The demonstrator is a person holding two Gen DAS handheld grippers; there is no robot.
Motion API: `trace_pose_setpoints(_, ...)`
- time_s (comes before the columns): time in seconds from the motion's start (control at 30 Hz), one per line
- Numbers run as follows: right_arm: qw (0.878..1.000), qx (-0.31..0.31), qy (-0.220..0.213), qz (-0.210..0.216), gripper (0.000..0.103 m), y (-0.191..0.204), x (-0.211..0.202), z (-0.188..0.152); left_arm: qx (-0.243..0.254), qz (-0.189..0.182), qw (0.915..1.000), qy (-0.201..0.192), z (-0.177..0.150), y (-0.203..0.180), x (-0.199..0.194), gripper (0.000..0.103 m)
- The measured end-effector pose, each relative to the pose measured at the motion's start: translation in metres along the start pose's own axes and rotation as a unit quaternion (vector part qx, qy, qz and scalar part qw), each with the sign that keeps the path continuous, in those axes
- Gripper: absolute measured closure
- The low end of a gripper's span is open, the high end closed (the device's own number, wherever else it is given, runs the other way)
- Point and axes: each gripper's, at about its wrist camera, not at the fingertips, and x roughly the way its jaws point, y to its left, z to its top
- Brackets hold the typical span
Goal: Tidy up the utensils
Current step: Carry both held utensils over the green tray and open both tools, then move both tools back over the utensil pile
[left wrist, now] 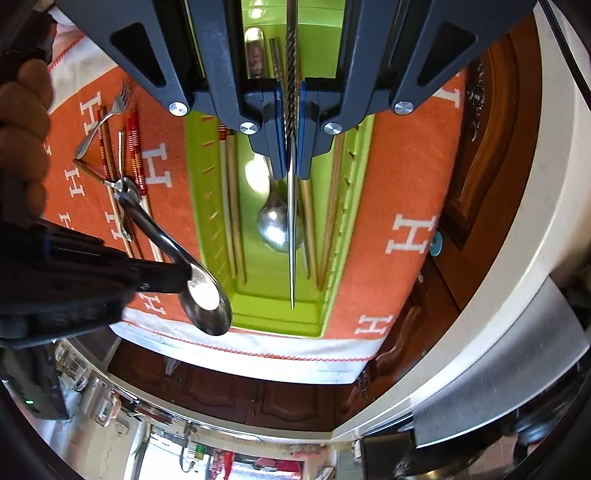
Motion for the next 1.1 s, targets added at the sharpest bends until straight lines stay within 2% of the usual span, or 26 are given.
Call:
trace_pose_setpoints(0.23, 0.999, 0.014, -0.019, -0.045, 0.102, 0.001, 0.026, 0.013, -0.028, -0.002, 0.9994, -0.022, 0.006, 0.020, -0.007, 0.087)
trace_pose_setpoints(0.53, 0.998, 0.005, -0.015, -0.063, 0.096, 0.010, 0.045, 0.021, -0.049, 0.030, 0.9978, -0.034, 0.015, 0.037, -0.011, 0.082)
trace_pose_setpoints(0.77, 0.997, -0.027, -0.036, -0.060, 0.096, 0.017, 0.030, 0.016, -0.055, 0.034, 0.9976, -0.027, 0.011, 0.037, -0.011, 0.080)
trace_pose_setpoints(0.8, 0.997, -0.030, -0.039, -0.060, 0.096, 0.017, 0.027, 0.015, -0.056, 0.035, 0.9975, -0.025, 0.010, 0.037, -0.012, 0.079)
trace_pose_setpoints(0.93, 0.996, -0.041, -0.049, -0.060, 0.096, 0.012, 0.011, 0.009, -0.062, 0.037, 0.9970, -0.028, 0.008, 0.034, -0.020, 0.059)
trace_pose_setpoints(1.1, 0.995, -0.049, -0.056, -0.068, 0.096, -0.005, -0.010, -0.003, -0.052, 0.046, 0.9970, -0.036, 0.006, 0.023, -0.033, 0.059)
